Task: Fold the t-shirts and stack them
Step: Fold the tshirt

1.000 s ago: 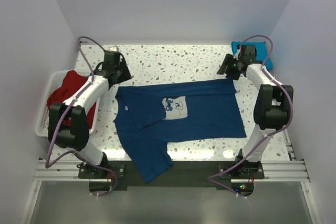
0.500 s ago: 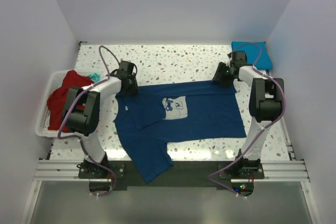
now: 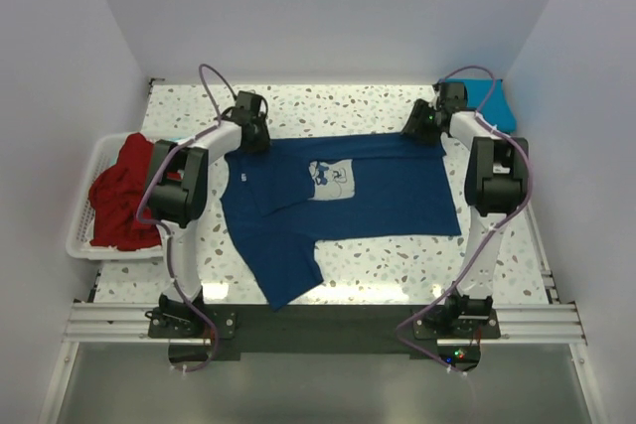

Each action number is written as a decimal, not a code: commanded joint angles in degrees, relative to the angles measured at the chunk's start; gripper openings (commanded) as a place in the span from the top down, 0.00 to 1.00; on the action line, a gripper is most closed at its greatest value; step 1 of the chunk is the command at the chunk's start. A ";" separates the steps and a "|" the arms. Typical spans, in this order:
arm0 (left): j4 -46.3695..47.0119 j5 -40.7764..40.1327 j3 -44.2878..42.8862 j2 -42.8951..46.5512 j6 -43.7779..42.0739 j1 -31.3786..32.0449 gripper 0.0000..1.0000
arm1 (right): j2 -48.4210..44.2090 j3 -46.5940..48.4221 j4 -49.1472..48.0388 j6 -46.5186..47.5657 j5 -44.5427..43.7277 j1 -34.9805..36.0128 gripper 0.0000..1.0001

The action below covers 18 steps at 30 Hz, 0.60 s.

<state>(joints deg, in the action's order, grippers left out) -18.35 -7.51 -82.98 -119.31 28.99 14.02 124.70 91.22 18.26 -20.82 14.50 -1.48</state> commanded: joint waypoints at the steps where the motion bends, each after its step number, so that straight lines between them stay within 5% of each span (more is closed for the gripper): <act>1: -1.95 -1.11 -7.16 -6.11 -2.27 -1.28 0.52 | 6.33 6.39 2.38 0.86 -2.29 -0.72 0.41; 9: -3.01 -1.10 -13.00 -1.82 -3.77 -1.28 0.37 | 4.60 14.95 6.08 3.85 1.58 -0.55 0.39; 15: -6.68 -5.58 -2.99 13.11 -0.53 -0.66 0.26 | -8.67 5.30 8.02 3.33 -2.97 1.03 0.39; 18: -8.72 -6.55 8.57 21.02 2.28 -0.05 0.26 | -16.40 -4.09 8.54 2.80 -7.88 6.20 0.39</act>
<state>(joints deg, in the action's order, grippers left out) -23.88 -10.83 -81.84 -106.83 28.08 13.56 118.39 92.55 25.15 -18.13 11.77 -0.19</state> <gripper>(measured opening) 0.741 0.612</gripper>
